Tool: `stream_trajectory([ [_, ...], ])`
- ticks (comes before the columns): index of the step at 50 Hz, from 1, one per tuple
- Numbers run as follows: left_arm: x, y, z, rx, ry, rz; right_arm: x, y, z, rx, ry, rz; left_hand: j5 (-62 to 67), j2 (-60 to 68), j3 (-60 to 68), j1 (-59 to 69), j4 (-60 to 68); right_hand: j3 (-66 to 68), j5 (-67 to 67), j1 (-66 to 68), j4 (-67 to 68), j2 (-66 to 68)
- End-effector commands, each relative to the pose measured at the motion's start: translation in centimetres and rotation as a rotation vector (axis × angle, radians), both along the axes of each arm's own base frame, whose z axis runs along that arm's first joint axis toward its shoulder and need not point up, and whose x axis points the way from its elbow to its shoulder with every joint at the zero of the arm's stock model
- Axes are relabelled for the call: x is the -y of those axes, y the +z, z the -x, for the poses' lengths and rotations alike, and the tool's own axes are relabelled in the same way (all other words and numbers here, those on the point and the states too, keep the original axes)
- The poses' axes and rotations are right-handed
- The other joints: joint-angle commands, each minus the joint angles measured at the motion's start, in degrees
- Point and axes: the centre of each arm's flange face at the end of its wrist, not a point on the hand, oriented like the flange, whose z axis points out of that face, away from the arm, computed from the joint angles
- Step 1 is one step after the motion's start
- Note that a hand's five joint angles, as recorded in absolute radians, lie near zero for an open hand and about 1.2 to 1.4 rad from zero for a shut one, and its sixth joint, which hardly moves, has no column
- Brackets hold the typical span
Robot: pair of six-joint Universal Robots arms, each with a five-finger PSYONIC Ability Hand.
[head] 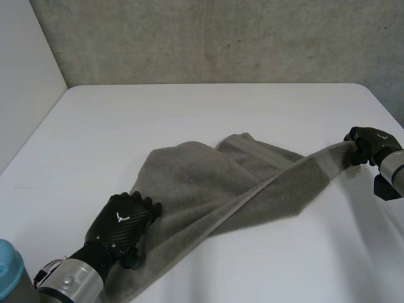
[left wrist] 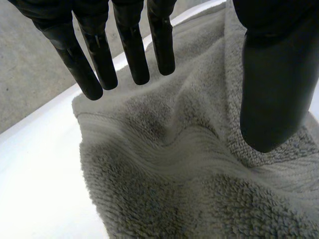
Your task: Fold the towel.
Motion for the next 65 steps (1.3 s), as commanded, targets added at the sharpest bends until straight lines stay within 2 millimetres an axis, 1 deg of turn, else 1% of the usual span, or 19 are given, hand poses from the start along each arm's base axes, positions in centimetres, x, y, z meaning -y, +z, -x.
stream_trajectory([
  [1, 0.5, -0.8, 0.1, 0.013, 0.013, -0.016, -0.3, -0.5, 0.1, 0.010, 0.014, -0.016, -14.2, -5.4, -5.3, -5.8, -6.1, 3.7, 3.1, 3.7, 3.5, 5.0],
  [8, -1.1, -0.5, 0.9, 0.004, -0.041, -0.021, -0.3, -0.6, 0.0, 0.010, 0.018, -0.016, -13.2, -4.4, -4.2, -4.8, -5.1, 3.7, 3.1, 3.7, 3.5, 5.0],
  [14, -2.7, 1.3, 1.6, -0.036, -0.097, 0.024, -0.8, -0.8, -0.2, 0.003, 0.029, -0.023, -13.4, -4.6, -4.4, -4.9, -5.3, 2.8, 2.1, 2.7, 2.6, 4.0],
  [15, -2.9, 1.7, 1.6, -0.048, -0.100, 0.024, -0.9, -0.4, -0.3, -0.002, 0.034, -0.010, -13.7, -4.9, -4.8, -5.3, -5.6, -18.9, -19.5, -18.9, -19.1, -17.6],
  [16, -2.9, 1.7, 1.6, -0.048, -0.100, 0.024, -0.9, -0.4, -0.3, -0.002, 0.034, -0.009, -13.7, -4.9, -4.8, -5.3, -5.6, -19.1, -19.7, -19.1, -19.3, -17.9],
  [17, -3.0, 1.8, 1.6, -0.057, -0.099, 0.013, -1.0, 0.2, -0.4, -0.008, 0.039, 0.010, -13.9, -5.1, -4.9, -5.4, -5.8, -37.9, -38.6, -38.0, -38.1, -36.7],
  [18, -3.1, 1.7, 1.6, -0.063, -0.094, -0.006, -1.1, 0.9, -0.4, -0.021, 0.048, 0.033, -14.1, -5.2, -5.1, -5.6, -6.0, -44.6, -45.2, -44.6, -44.8, -43.4],
  [21, -2.8, 1.7, 1.6, -0.070, -0.087, -0.013, -1.4, 1.5, -0.6, -0.041, 0.069, 0.055, -14.1, -5.3, -5.1, -5.6, -6.0, -49.0, -49.7, -49.1, -49.2, -47.8],
  [23, -2.6, 1.8, 1.6, -0.071, -0.079, -0.012, -2.4, 2.3, -0.9, -0.108, 0.128, 0.092, -14.1, -5.3, -5.1, -5.6, -6.0, -55.2, -55.9, -55.3, -55.4, -54.0],
  [24, -2.4, 1.9, 1.6, -0.073, -0.075, -0.006, -2.4, 2.3, -0.9, -0.108, 0.128, 0.092, -14.1, -5.3, -5.1, -5.6, -6.0, -55.3, -55.9, -55.3, -55.4, -54.0],
  [29, -1.9, 2.3, 1.8, -0.080, -0.059, 0.015, -4.9, 3.3, -1.7, -0.253, 0.241, 0.143, -14.4, -5.6, -5.4, -5.9, -6.3, -56.3, -56.9, -56.3, -56.5, -55.0],
  [34, -1.5, 2.2, 2.3, -0.076, -0.057, 0.012, -5.6, 2.9, -2.0, -0.317, 0.298, 0.155, -14.9, -6.1, -5.9, -6.4, -6.8, -56.3, -56.9, -56.3, -56.5, -55.0],
  [40, -1.1, 1.8, 3.5, -0.062, -0.049, 0.003, -5.6, 3.0, -2.5, -0.330, 0.345, 0.174, -15.2, -6.4, -6.3, -6.8, -7.2, -55.3, -55.9, -55.3, -55.4, -54.0],
  [43, -1.0, 1.6, 3.9, -0.059, -0.046, 0.002, -5.5, 2.8, -3.5, -0.323, 0.388, 0.183, -15.7, -6.9, -6.8, -7.3, -7.7, -54.9, -55.6, -55.0, -55.1, -53.7],
  [48, -1.0, 1.5, 5.5, -0.056, -0.039, 0.005, -4.4, 1.5, -4.8, -0.317, 0.432, 0.173, -19.1, -10.3, -10.1, -10.6, -11.0, -54.4, -55.1, -54.5, -54.6, -53.2],
  [50, -1.0, 1.6, 5.9, -0.061, -0.037, 0.010, -3.8, 1.1, -5.8, -0.335, 0.461, 0.183, -20.3, -11.5, -11.3, -11.8, -12.2, -54.1, -54.7, -54.1, -54.3, -52.9],
  [54, -1.0, 1.9, 6.7, -0.081, -0.027, 0.001, -3.4, 0.4, -7.2, -0.366, 0.500, 0.198, -23.1, -14.3, -14.2, -14.7, -15.1, -54.1, -54.7, -54.1, -54.3, -52.9],
  [56, -0.9, 1.9, 7.6, -0.104, -0.018, -0.020, -3.3, -0.6, -7.9, -0.393, 0.534, 0.191, -23.5, -14.7, -14.5, -15.0, -15.4, -53.9, -54.6, -54.0, -54.1, -52.7],
  [65, -0.5, 1.0, 9.7, -0.146, 0.017, -0.102, -4.8, -1.4, -9.7, -0.395, 0.611, 0.145, -23.3, -14.5, -14.3, -14.8, -15.2, -51.9, -52.5, -51.9, -52.1, -50.7],
])
